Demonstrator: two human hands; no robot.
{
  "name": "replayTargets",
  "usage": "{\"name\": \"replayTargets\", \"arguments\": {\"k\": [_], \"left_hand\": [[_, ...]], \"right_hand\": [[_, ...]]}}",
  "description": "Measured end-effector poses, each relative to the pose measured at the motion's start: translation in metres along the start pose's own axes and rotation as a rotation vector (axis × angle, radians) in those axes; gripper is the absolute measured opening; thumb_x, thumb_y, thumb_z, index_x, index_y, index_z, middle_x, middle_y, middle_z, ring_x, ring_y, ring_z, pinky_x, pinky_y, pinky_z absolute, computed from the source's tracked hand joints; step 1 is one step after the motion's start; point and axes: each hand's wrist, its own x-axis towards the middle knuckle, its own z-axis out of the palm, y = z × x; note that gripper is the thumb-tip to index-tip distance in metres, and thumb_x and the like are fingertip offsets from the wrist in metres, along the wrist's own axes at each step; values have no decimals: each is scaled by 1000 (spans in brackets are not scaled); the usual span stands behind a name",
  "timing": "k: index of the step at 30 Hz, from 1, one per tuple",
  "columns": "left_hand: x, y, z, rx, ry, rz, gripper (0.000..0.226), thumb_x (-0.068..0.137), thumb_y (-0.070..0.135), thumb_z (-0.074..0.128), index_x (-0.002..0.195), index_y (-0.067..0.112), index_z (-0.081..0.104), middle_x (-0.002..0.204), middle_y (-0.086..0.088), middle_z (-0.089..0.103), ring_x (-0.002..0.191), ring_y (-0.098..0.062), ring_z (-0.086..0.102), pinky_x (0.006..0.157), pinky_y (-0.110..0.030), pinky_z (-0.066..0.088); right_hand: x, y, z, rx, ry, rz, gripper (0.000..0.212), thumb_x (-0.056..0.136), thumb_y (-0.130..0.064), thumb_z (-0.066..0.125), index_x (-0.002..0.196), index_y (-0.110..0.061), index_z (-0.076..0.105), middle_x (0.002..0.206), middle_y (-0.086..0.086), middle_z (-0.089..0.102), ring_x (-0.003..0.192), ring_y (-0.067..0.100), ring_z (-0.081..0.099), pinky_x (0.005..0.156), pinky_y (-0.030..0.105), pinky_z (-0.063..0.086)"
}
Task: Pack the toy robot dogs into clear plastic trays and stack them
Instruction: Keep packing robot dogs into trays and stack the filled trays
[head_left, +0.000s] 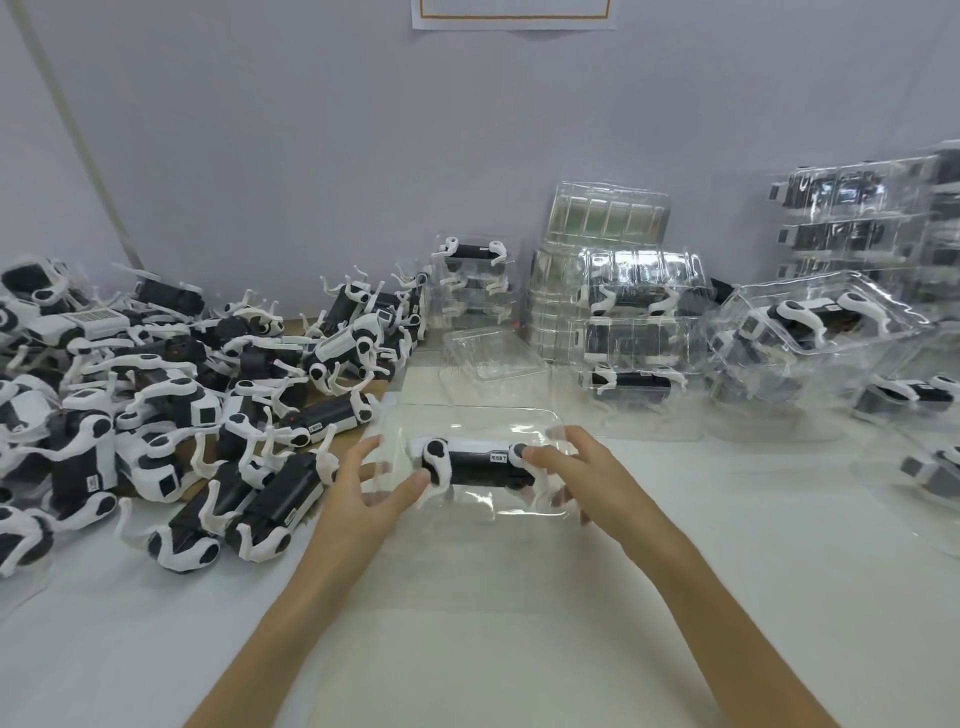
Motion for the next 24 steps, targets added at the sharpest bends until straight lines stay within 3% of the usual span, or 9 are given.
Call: {"name": "replayTargets", "arguments": {"k": [2, 5, 7, 9, 11, 13, 16, 20, 24], "left_hand": [[1, 0, 1, -21, -50, 5, 55, 71, 65, 62, 122, 53, 49, 122, 24, 51, 110, 5, 54, 93, -28, 45], [3, -4, 1, 50, -86, 41, 52, 79, 62, 58, 129, 49, 53, 127, 33, 51, 116, 7, 53, 96, -25, 41], [1, -5, 1, 87, -129, 70, 49, 78, 61, 60, 126, 50, 54, 124, 29, 58, 108, 9, 60, 86, -16, 40], [1, -6, 3, 103, -170, 88, 44, 81, 61, 68, 122, 52, 54, 116, 27, 65, 101, 7, 65, 83, -17, 41], [1, -6, 4, 131, -182, 108, 44, 80, 59, 66, 122, 53, 55, 112, 33, 64, 98, 2, 67, 84, -20, 43], [2, -7, 5, 145, -178, 125, 45, 79, 56, 64, 123, 52, 55, 112, 30, 66, 97, -1, 68, 84, -20, 45], [1, -6, 4, 161, -195, 141, 46, 84, 57, 68, 126, 47, 55, 116, 23, 67, 102, 1, 67, 87, -20, 47], [1, -7, 7, 238, -190, 126, 35, 87, 47, 58, 122, 43, 57, 121, 19, 65, 102, 6, 63, 91, -19, 46], [-4, -12, 9, 340, -173, 145, 21, 96, 35, 59, 111, 49, 58, 105, 16, 67, 95, 17, 56, 79, -10, 38]], "right_hand": [[1, 2, -6, -55, 25, 64, 63, 87, -58, 62, 141, -32, 43, 126, 0, 62, 103, 14, 64, 74, 27, 45], [-1, 5, -18, -332, 150, 23, 73, 91, -52, 63, 152, -28, 32, 156, -3, 36, 139, 19, 40, 100, 32, 36], [-7, 2, -18, -486, 277, -156, 69, 93, -39, 64, 153, -25, 32, 158, -5, 32, 143, 17, 35, 113, 37, 32], [-15, -8, -9, -493, 363, -428, 61, 92, -26, 66, 149, -26, 43, 155, -5, 40, 142, 15, 38, 117, 40, 30], [-24, -20, 7, -553, 283, -649, 59, 90, -36, 66, 146, -33, 46, 155, -8, 39, 142, 10, 35, 118, 36, 25], [-27, -28, 25, -711, 64, -741, 72, 86, -57, 60, 150, -43, 31, 164, -11, 21, 150, 9, 18, 120, 35, 14], [-18, -26, 32, -992, -178, -558, 100, 78, -61, 68, 155, -41, 8, 167, -5, -7, 153, 19, -8, 123, 44, 1], [-9, -19, 16, -1131, -169, -508, 80, 87, -41, 70, 152, -35, 24, 161, 3, 19, 143, 29, 28, 121, 47, 12], [-20, -3, -11, -1121, -122, -558, 65, 94, -33, 62, 150, -38, 29, 155, -3, 31, 134, 22, 39, 117, 40, 18]]}}
